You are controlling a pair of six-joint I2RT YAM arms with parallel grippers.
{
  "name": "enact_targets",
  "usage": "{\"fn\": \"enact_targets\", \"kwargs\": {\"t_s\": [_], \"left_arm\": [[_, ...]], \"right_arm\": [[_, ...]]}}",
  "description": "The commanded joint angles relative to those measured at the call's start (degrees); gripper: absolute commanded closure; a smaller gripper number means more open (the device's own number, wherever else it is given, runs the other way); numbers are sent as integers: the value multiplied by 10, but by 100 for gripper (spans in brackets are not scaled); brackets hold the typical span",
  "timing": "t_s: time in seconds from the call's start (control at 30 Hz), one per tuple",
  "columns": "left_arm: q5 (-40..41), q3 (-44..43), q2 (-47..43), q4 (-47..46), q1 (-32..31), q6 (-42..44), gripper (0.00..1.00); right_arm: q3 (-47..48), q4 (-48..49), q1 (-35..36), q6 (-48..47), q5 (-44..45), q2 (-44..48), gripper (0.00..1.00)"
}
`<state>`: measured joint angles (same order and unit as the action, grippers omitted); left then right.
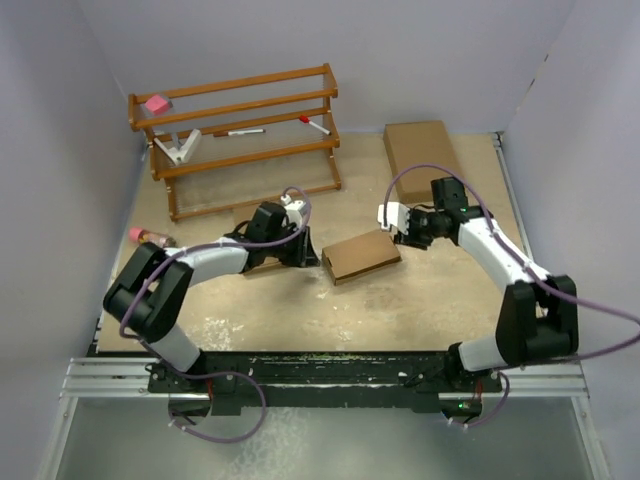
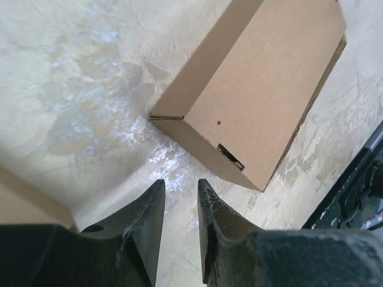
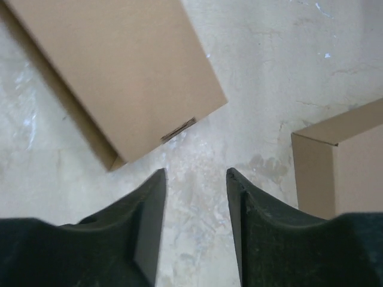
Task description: Fold the paper box
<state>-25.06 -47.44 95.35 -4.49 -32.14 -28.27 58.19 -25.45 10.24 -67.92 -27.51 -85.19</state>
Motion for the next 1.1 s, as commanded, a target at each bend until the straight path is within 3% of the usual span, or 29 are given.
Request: {"fn": "enact_targets", "kwargs": {"t_s": [0.0, 0.13, 0.23, 0.3, 0.4, 0.73, 0.97, 1.07], "left_arm": [[54, 18, -66, 4, 10, -10, 68], [58, 25, -124, -7, 9, -10, 65], [54, 23, -150, -38, 9, 0, 51], [47, 14, -140, -66, 9, 14, 42], [18, -28, -86, -79, 9, 38, 38], [-46, -146, 80, -107, -12, 125, 35], [-61, -159, 128, -105, -17, 176, 39], [-74, -166, 140, -95, -16, 202, 46]], "right_arm": [[-41, -38, -3, -66, -35, 64, 48], [-42, -88, -11, -119, -71, 71, 43], [-64, -118, -13, -217, -99, 91, 28], [-90, -96, -13, -245, -100, 100, 17], [-113, -57, -13, -278, -86, 94, 14], [-153, 64, -13, -324, -66, 78, 19], [-152, 69, -13, -334, -59, 50, 36], [-149, 67, -13, -337, -54, 41, 41]]}}
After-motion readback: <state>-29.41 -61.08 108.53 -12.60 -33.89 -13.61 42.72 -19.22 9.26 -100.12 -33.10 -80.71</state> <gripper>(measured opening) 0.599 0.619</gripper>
